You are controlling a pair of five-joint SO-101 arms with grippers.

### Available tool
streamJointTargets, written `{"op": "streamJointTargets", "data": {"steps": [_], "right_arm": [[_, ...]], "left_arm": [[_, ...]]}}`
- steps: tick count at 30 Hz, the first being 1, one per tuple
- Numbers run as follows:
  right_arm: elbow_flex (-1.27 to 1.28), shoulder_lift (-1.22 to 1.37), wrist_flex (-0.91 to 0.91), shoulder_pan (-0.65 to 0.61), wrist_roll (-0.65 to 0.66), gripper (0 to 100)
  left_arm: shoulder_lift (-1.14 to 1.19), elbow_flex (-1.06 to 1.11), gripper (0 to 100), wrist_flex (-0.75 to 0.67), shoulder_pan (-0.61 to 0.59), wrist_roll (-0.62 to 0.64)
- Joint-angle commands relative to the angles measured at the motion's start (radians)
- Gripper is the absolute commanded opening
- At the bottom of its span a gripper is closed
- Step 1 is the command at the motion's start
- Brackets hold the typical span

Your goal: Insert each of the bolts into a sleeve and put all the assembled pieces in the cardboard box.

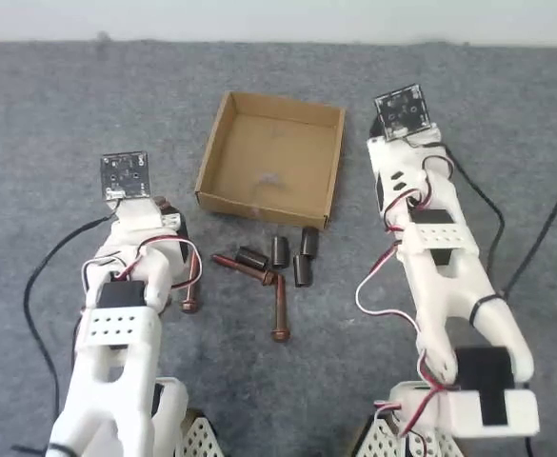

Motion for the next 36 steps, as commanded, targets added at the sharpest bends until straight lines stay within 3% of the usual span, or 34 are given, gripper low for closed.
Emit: {"op": "streamJointTargets", "data": {"steps": [1,5,11,13,24,36], "right_arm": [[-0.020,0.038,-0.191,-0.012,-0.009,0.7],[-0.021,0.150,-0.311,-0.054,-0.040,0.7],[-0.066,0.220,-0.291,-0.093,-0.382,0.6],[-0.068,0.220,-0.277,-0.102,-0.443,0.6],[0.066,0.189,-0.280,-0.246,-0.531,0.6],[0.422,-0.189,-0.280,-0.381,-0.532,0.6]], "left_arm": [[0.008,-0.018,1,-0.044,-0.006,-0.011],[0.015,-0.018,1,-0.060,-0.006,-0.011],[0.015,-0.018,1,-0.060,-0.006,-0.012],[0.015,-0.018,1,-0.060,-0.006,-0.012],[0.015,-0.018,1,-0.061,-0.003,-0.012],[0.017,-0.015,1,-0.083,-0.003,-0.012]]}}
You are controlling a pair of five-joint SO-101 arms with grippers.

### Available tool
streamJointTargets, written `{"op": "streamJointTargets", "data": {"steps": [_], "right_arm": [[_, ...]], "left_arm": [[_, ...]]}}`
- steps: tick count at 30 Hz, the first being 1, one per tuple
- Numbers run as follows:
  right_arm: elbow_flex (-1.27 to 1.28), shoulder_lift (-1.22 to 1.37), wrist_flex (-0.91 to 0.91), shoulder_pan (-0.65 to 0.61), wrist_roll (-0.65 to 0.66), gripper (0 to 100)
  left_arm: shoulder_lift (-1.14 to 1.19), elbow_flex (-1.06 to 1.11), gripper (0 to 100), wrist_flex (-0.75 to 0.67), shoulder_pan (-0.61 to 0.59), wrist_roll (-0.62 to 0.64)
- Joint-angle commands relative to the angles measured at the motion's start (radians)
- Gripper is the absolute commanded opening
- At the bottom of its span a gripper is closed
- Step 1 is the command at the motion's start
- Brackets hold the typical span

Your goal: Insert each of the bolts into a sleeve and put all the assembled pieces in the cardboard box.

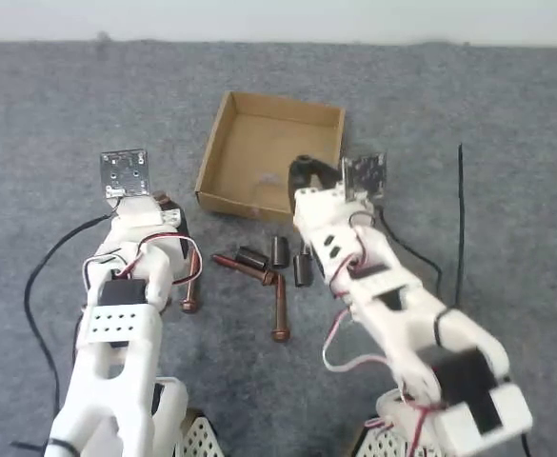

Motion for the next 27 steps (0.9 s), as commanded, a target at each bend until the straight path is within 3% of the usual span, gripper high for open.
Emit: {"op": "streamJointTargets", "data": {"steps": [1,7,12,27], "right_arm": [[0.057,-0.124,-0.002,-0.039,-0.012,0.6],[0.203,-0.202,-0.108,-0.079,0.012,0.6],[0.342,-0.217,-0.331,-0.133,0.210,0.6],[0.546,-0.206,-0.656,-0.125,0.215,0.6]], "left_arm": [[-0.005,-0.015,1,-0.032,-0.003,-0.012],[-0.005,-0.013,1,-0.032,-0.002,-0.012],[-0.005,-0.013,1,-0.032,-0.002,-0.012],[-0.005,-0.013,1,-0.032,0.000,-0.012]]}}
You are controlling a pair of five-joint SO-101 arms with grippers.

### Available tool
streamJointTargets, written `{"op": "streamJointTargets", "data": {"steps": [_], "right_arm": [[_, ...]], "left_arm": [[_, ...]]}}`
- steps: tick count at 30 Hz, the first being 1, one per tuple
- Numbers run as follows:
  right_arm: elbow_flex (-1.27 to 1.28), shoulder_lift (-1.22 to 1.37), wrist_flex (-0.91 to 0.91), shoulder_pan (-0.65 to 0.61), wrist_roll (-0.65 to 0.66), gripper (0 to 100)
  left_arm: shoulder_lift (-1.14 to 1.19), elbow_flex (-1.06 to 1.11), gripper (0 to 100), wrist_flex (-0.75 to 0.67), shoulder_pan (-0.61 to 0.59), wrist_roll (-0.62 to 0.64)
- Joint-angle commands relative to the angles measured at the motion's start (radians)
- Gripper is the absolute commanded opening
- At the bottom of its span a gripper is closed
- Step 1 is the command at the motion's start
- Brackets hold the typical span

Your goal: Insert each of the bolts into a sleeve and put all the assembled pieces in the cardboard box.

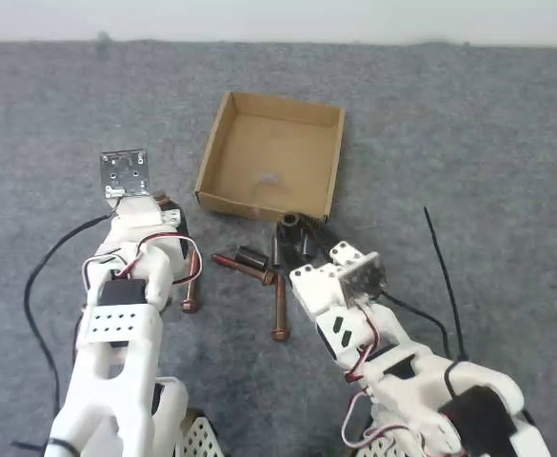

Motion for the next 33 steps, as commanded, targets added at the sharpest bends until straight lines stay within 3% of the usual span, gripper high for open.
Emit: {"op": "streamJointTargets", "data": {"steps": [1,10,14,20,28,33], "right_arm": [[0.020,-0.028,-0.045,0.016,0.020,0.6],[0.020,0.025,-0.053,0.001,0.015,0.6],[0.017,0.058,-0.142,-0.022,0.015,0.6],[-0.077,0.225,-0.171,-0.018,-0.005,0.6],[-0.132,0.535,-0.466,-0.025,0.081,0.6],[-0.130,0.624,-0.542,-0.082,0.091,0.6]], "left_arm": [[-0.005,-0.013,1,-0.032,0.000,-0.012],[-0.014,-0.013,1,-0.069,0.002,-0.006],[-0.008,-0.013,1,-0.104,0.002,-0.005],[-0.008,-0.013,1,-0.107,0.021,-0.005],[-0.006,-0.013,1,-0.109,0.057,-0.005],[-0.006,-0.013,1,-0.173,0.075,-0.005]]}}
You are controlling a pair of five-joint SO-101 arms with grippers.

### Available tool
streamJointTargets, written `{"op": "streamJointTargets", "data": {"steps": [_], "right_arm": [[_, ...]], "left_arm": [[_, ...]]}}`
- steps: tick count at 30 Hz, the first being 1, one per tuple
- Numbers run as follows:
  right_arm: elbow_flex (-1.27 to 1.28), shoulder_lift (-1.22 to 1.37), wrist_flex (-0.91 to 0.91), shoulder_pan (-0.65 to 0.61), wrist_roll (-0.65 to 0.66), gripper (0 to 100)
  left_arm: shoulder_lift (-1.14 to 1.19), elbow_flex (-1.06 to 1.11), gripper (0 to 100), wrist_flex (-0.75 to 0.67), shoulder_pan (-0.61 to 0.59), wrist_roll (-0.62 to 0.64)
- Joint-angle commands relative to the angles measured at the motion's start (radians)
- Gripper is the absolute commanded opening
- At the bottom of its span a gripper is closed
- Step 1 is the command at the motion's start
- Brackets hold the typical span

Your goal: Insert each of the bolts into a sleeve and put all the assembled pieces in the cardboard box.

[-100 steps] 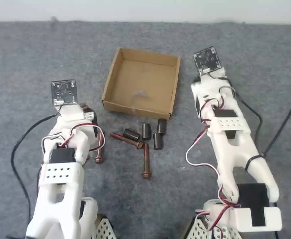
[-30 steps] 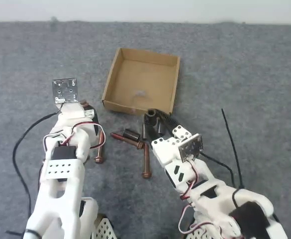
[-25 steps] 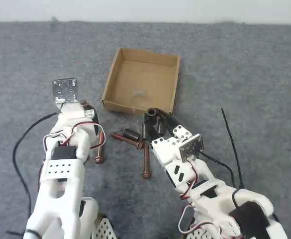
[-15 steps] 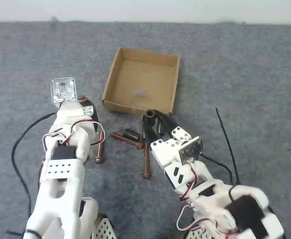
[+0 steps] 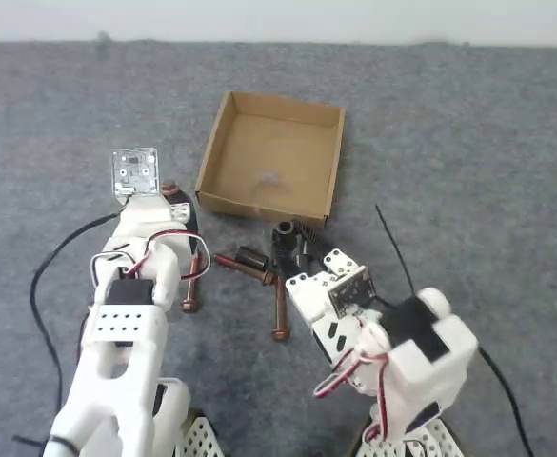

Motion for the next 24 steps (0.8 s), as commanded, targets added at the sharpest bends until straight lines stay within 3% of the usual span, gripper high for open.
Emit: {"op": "streamJointTargets", "data": {"steps": [1,8,17,24], "right_arm": [[-0.023,0.022,-0.047,-0.061,0.023,0.6],[-0.032,0.036,-0.044,-0.076,0.025,0.6],[-0.048,0.038,-0.042,-0.082,0.025,0.6],[-0.074,0.036,0.019,-0.084,0.025,0.6]], "left_arm": [[-0.008,-0.013,1,-0.081,0.031,-0.005],[-0.006,-0.012,1,-0.324,0.201,-0.003],[-0.014,0.039,1,-0.390,0.308,0.000],[-0.015,0.033,1,-0.388,0.298,0.226]]}}
